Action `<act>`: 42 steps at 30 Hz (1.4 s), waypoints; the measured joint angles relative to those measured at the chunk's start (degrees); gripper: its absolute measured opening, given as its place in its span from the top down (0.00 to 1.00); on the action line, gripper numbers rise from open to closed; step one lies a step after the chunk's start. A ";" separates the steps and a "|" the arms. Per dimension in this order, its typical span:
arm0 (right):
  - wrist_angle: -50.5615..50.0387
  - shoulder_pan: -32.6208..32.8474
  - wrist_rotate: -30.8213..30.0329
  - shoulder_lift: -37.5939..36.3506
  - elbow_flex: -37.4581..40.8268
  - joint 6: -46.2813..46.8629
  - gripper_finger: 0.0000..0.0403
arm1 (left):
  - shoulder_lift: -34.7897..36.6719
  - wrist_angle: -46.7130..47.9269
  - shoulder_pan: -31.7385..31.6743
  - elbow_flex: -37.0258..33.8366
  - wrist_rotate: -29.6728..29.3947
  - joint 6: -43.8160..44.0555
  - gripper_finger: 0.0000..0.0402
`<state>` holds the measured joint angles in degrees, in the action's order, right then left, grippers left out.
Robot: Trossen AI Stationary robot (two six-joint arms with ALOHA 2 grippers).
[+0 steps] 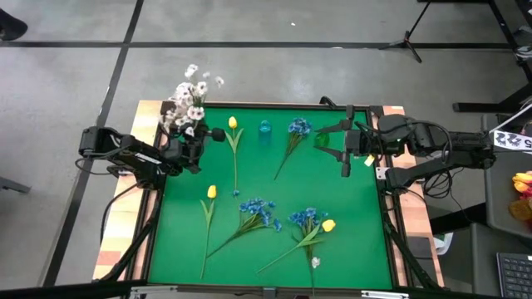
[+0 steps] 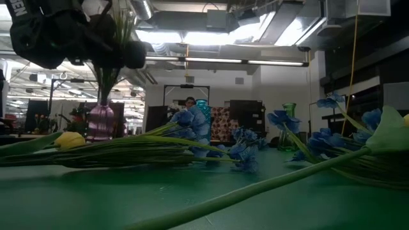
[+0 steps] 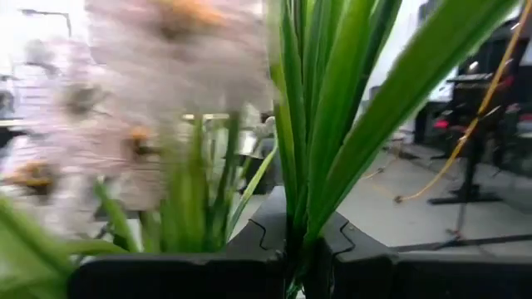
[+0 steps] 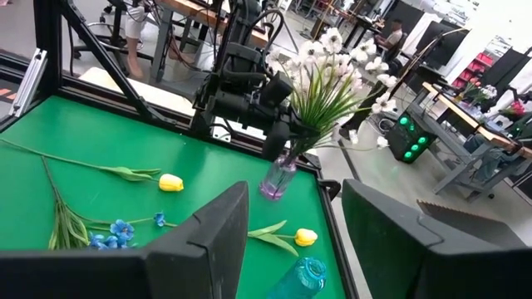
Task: Sort flowers into vase by color
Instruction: Put the white flowers into the violet vase
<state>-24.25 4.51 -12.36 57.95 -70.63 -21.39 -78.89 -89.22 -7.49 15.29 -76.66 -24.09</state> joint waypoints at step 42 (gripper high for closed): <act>-1.07 0.02 0.02 0.00 0.00 0.04 0.52 | 2.19 19.64 3.50 0.33 5.38 16.43 0.99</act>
<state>-25.32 4.54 -12.34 57.95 -70.63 -21.34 -76.71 -69.58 -3.99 15.62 -71.28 -7.65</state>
